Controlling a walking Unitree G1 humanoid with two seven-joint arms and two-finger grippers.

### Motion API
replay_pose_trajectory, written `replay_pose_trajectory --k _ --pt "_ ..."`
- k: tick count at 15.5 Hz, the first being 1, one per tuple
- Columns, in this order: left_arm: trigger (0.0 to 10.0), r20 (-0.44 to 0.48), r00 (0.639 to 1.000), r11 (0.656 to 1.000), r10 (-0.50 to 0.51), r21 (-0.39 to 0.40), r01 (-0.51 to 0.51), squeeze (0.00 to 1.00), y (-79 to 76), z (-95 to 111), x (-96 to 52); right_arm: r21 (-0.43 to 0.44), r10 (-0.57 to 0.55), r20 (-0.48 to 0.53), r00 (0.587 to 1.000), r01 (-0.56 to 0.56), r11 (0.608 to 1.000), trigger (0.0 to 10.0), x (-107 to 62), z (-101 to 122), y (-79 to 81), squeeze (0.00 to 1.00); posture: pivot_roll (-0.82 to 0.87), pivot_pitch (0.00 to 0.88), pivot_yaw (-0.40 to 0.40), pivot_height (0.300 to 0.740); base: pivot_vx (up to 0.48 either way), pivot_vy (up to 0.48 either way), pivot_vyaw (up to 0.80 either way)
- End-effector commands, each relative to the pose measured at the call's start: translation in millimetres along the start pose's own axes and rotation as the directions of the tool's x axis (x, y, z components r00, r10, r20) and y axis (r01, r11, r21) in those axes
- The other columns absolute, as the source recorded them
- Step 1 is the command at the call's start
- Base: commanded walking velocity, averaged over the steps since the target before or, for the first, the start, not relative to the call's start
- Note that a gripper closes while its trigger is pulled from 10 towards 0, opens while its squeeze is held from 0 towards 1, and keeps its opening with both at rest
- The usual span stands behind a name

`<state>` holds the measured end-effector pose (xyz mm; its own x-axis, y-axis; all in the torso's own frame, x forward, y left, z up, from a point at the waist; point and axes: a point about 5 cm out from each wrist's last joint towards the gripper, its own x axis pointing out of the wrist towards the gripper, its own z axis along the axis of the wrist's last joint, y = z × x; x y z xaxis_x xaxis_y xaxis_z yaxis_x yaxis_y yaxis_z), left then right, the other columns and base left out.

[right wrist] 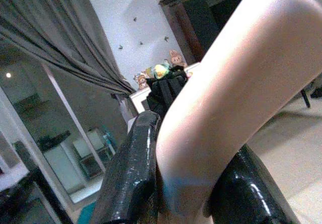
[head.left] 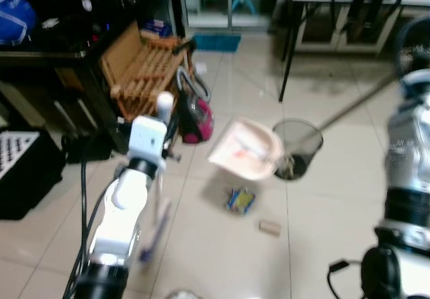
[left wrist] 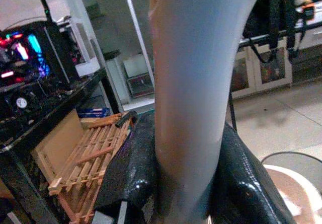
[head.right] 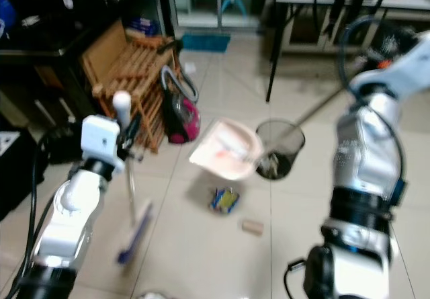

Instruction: Sweep floor

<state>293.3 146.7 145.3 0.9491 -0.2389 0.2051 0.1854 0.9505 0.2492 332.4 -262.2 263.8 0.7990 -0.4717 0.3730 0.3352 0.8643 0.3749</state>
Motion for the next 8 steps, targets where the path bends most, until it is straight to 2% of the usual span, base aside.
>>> replay_pose_trajectory --k 1,8 --pt "10.0 0.029 0.999 0.999 0.029 0.039 -0.030 0.00 10.7 6.0 0.4 0.070 0.046 0.058 0.997 -0.050 0.996 10.0 2.7 14.7 21.0 0.00 -0.03 0.011 0.039 0.740 0.480 0.000 0.00" --pt "10.0 0.027 0.999 0.999 0.027 0.042 -0.028 0.00 9.9 4.9 0.2 0.056 0.015 0.093 0.996 -0.021 0.998 10.0 9.3 24.1 13.9 0.00 -0.03 0.009 0.038 0.740 0.480 0.000 0.00"
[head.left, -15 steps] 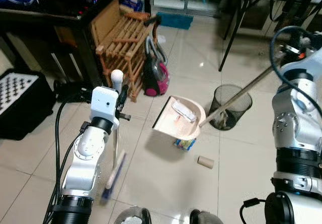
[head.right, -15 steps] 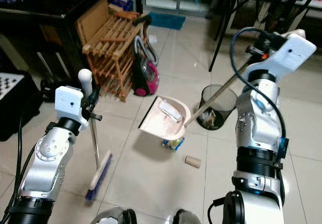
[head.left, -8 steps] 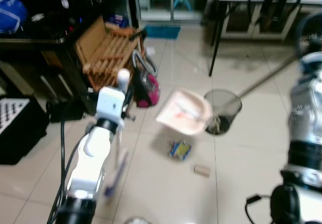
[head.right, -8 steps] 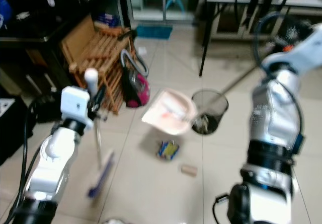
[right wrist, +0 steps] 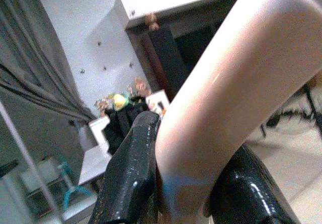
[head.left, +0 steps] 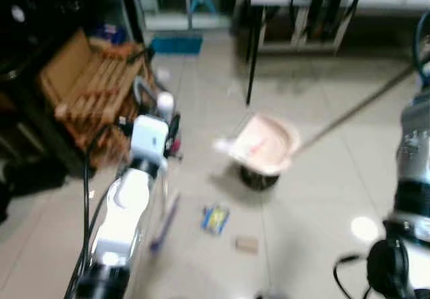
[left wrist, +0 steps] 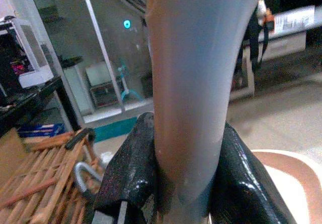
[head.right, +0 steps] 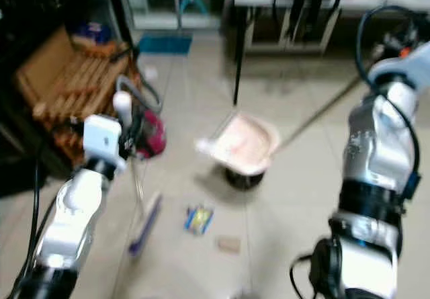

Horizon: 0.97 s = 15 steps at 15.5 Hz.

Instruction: Sweep floor

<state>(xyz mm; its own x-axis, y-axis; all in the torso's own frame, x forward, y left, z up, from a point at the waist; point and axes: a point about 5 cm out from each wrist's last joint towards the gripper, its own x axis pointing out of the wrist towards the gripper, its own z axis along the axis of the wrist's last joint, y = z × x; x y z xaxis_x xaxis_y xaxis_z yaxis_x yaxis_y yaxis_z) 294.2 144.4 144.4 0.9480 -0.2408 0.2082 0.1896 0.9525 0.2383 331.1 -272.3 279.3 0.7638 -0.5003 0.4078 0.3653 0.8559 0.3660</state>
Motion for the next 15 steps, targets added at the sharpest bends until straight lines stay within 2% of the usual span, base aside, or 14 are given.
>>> replay_pose_trajectory --k 1,5,14,15 --pt "10.0 0.024 0.999 0.998 0.028 0.054 -0.029 0.00 12.0 5 -1.0 0.077 0.033 0.040 0.999 -0.036 0.996 10.0 0.1 8 16.3 0.00 -0.03 0.009 0.039 0.740 0.480 0.000 0.00" --pt "10.0 0.019 1.000 0.999 0.024 0.048 -0.025 0.00 10.7 4 -1.1 0.072 0.026 0.044 0.999 -0.029 0.997 10.0 1.4 10 13.1 0.00 -0.03 0.009 0.039 0.740 0.480 0.000 -0.69" --pt "10.0 0.011 1.000 0.999 0.013 0.041 -0.014 0.00 9.0 2 -0.3 0.083 -0.046 0.061 0.997 0.041 0.996 10.0 5.4 12 -2.0 0.00 -0.03 0.010 0.040 0.740 0.480 0.000 0.00" --pt "10.0 -0.004 1.000 1.000 0.010 0.023 -0.009 0.00 8.3 1 -0.5 0.078 -0.054 0.063 0.997 0.049 0.996 10.0 5.9 12 -4.3 0.00 -0.03 0.010 0.041 0.740 0.000 0.000 0.00"
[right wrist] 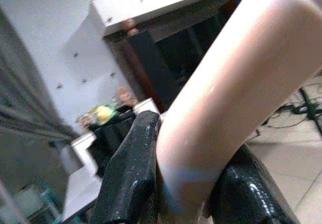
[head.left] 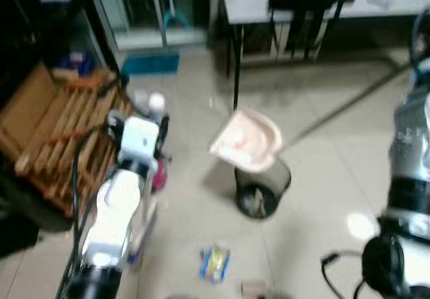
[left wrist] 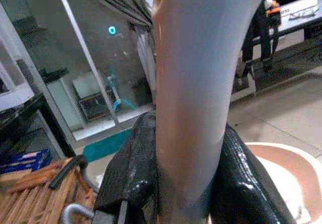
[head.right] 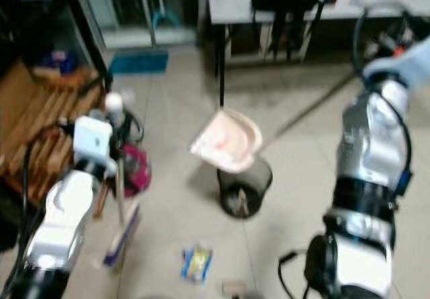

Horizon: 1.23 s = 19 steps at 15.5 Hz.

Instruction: Sweep floor

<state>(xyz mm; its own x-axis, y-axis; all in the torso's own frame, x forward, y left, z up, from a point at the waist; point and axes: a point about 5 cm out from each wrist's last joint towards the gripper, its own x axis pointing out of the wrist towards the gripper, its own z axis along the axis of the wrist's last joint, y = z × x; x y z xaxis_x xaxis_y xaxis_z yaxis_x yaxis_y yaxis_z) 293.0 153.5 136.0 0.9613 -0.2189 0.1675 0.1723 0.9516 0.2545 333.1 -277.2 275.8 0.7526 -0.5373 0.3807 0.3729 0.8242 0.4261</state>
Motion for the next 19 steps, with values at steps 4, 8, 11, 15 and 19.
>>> replay_pose_trajectory --k 4,8,11,15,19 --pt "10.0 0.014 1.000 1.000 -0.013 -0.015 0.013 0.00 0.4 6 3.0 0.011 -0.007 0.086 0.996 0.006 1.000 10.0 3.9 16 -1.1 0.00 -0.04 0.012 0.041 0.740 0.000 0.000 0.00" --pt "10.0 0.002 1.000 0.999 -0.026 -0.027 0.026 0.00 -0.5 4 2.1 -0.056 0.012 0.097 0.995 -0.006 0.998 10.0 4.6 15 -2.1 0.00 -0.04 0.012 0.040 0.740 0.000 0.000 0.00" --pt "10.0 -0.001 1.000 0.999 -0.029 -0.028 0.029 0.00 -0.7 4 1.8 -0.096 0.034 0.109 0.993 -0.024 0.995 10.0 4.9 14 -2.1 0.00 -0.04 0.012 0.039 0.740 0.000 0.000 0.00" --pt "10.0 -0.006 0.999 0.999 -0.037 -0.023 0.037 0.00 -2.3 3 1.1 -0.238 0.159 0.122 0.980 -0.126 0.963 10.0 -2.2 6 9.2 0.00 -0.04 0.007 0.041 0.740 0.000 0.000 0.00" --pt "10.0 -0.006 0.999 0.999 -0.045 -0.019 0.045 0.00 -3.1 3 1.0 -0.382 0.416 0.135 0.899 -0.340 0.859 10.0 -22.7 -10 44.3 0.00 -0.03 0.005 0.041 0.740 0.000 0.000 0.00"
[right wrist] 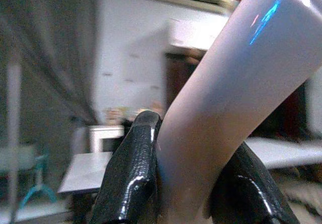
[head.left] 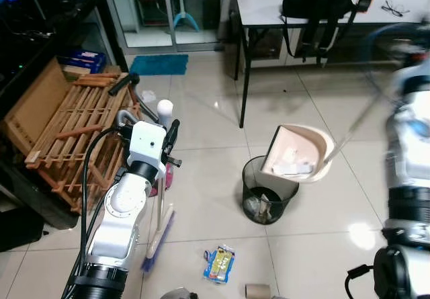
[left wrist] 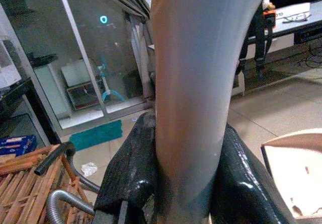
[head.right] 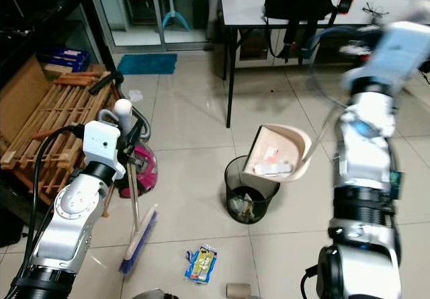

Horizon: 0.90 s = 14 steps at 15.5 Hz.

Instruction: Sweep floor

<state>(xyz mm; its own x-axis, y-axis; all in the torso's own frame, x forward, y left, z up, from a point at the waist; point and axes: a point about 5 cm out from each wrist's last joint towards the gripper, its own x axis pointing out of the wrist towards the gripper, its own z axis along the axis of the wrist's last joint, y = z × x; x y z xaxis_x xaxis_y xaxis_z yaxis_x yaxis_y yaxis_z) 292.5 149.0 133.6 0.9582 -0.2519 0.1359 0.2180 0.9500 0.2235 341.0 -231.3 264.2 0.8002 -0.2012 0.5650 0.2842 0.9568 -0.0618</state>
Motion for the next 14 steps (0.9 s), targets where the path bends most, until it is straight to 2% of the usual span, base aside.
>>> replay_pose_trajectory --k 1,3,4,5,7,9,10,11,12,13,14 --pt "10.0 0.016 1.000 1.000 -0.006 0.021 0.006 0.00 2.0 4 0.9 -0.019 0.079 0.118 0.990 -0.077 0.997 10.0 0.0 15 15.4 0.00 -0.03 0.008 0.042 0.740 0.000 0.000 0.00" --pt "10.0 0.016 1.000 1.000 -0.009 0.025 0.009 0.00 1.7 4 0.8 -0.055 0.217 0.168 0.962 -0.211 0.976 10.0 -20.0 13 48.2 0.00 -0.03 0.012 0.039 0.740 0.000 0.000 0.00" --pt "10.0 0.016 1.000 1.000 -0.009 0.027 0.008 0.00 1.8 4 0.7 -0.085 0.338 0.175 0.925 -0.328 0.941 10.0 -38.6 8 72.7 0.00 -0.03 0.013 0.038 0.740 0.000 0.000 0.00" --pt "10.0 0.015 1.000 1.000 -0.009 0.028 0.009 0.00 1.9 4 0.8 -0.139 0.426 0.179 0.887 -0.406 0.903 10.0 -49.5 5 85.9 0.00 -0.02 0.014 0.037 0.740 0.000 0.000 0.00" --pt "10.0 0.014 1.000 1.000 -0.013 0.029 0.012 0.00 1.7 4 1.3 -0.275 0.580 0.192 0.791 -0.524 0.806 10.0 -72.4 1 105.7 0.00 -0.03 0.017 0.040 0.740 0.000 0.000 0.00" --pt "10.0 0.015 1.000 0.999 -0.017 0.029 0.016 0.00 1.1 4 2.1 -0.310 0.642 0.207 0.739 -0.572 0.759 10.0 -86.3 1 113.5 0.00 -0.03 0.018 0.042 0.740 0.000 0.000 0.00" --pt "10.0 0.015 1.000 0.999 -0.020 0.029 0.019 0.00 0.7 4 2.2 -0.359 0.682 0.214 0.699 -0.593 0.721 10.0 -91.8 1 117.3 0.00 -0.03 0.017 0.042 0.740 0.000 0.000 0.00" --pt "10.0 0.012 1.000 0.999 -0.022 0.027 0.022 0.00 0.5 4 1.7 -0.412 0.668 0.222 0.710 -0.552 0.724 10.0 -85.7 5 111.5 0.00 -0.03 0.017 0.039 0.740 0.000 0.000 0.00" --pt "10.0 -0.008 1.000 1.000 -0.021 0.023 0.021 0.00 1.6 1 0.0 -0.458 0.579 0.240 0.779 -0.435 0.775 10.0 -68.4 13 93.8 0.00 -0.03 0.017 0.037 0.740 0.000 0.000 0.00" --pt "10.0 -0.023 1.000 1.000 -0.011 0.016 0.012 0.00 5.0 -2 -2.5 -0.466 0.381 0.241 0.892 -0.238 0.852 10.0 -42.7 20 58.5 0.00 -0.03 0.019 0.034 0.740 0.000 0.000 0.00" --pt "10.0 -0.045 0.999 1.000 -0.004 0.001 0.004 0.00 7.2 -6 -5.3 -0.484 0.232 0.202 0.952 -0.108 0.868 10.0 -26.9 19 24.5 0.00 -0.03 0.025 0.034 0.740 0.000 0.000 0.00"
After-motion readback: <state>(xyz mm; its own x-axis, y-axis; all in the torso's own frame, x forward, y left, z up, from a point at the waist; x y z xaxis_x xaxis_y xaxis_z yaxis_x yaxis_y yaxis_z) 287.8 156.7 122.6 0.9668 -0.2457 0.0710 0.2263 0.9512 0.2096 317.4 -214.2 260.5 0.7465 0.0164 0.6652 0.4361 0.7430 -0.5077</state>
